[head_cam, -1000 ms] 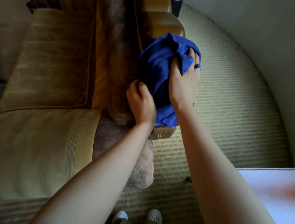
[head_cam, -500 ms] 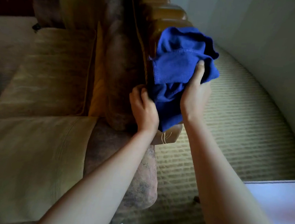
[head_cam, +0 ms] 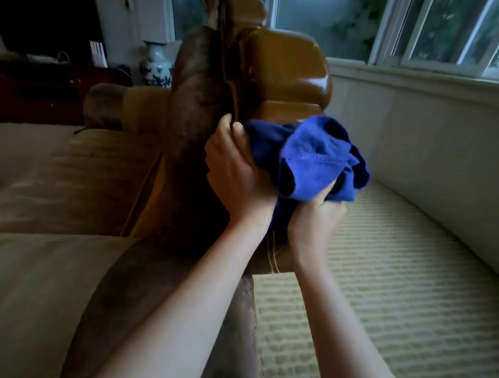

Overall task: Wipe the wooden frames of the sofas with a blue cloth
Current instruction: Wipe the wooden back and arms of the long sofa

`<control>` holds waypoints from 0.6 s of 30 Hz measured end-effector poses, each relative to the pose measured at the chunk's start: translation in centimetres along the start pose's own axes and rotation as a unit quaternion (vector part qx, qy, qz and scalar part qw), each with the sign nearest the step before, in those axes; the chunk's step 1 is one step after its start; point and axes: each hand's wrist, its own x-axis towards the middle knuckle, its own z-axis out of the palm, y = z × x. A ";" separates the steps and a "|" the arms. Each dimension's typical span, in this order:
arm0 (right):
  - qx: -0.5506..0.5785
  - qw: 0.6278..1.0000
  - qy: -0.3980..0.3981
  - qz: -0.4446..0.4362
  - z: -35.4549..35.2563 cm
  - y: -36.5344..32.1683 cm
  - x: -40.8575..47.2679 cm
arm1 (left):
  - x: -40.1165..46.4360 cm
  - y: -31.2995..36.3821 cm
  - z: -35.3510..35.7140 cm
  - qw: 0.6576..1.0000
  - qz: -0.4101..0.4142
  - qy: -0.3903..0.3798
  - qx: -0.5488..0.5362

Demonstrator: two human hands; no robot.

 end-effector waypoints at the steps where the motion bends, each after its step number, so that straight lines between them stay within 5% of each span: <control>1: 0.012 1.000 -0.005 0.007 -0.3 1.1 -0.5 | -0.3 -0.3 -0.2 0.999 0.041 0.007 0.006; 5: 0.012 0.998 -0.067 -0.004 -1.9 4.1 -3.4 | -2.9 -2.5 -1.2 0.990 0.138 -0.005 0.038; 8: -0.071 0.987 -0.137 0.052 -2.6 4.6 -4.1 | -4.9 -4.4 -2.0 0.988 0.133 -0.059 0.054; 13: -0.033 0.977 -0.158 0.138 -1.9 1.5 -4.1 | -5.2 -4.8 -2.5 0.982 0.093 -0.135 0.091; 18: -0.148 0.976 -0.104 -0.120 1.6 -3.3 -0.6 | -5.2 -5.0 -2.7 0.983 0.116 -0.120 0.071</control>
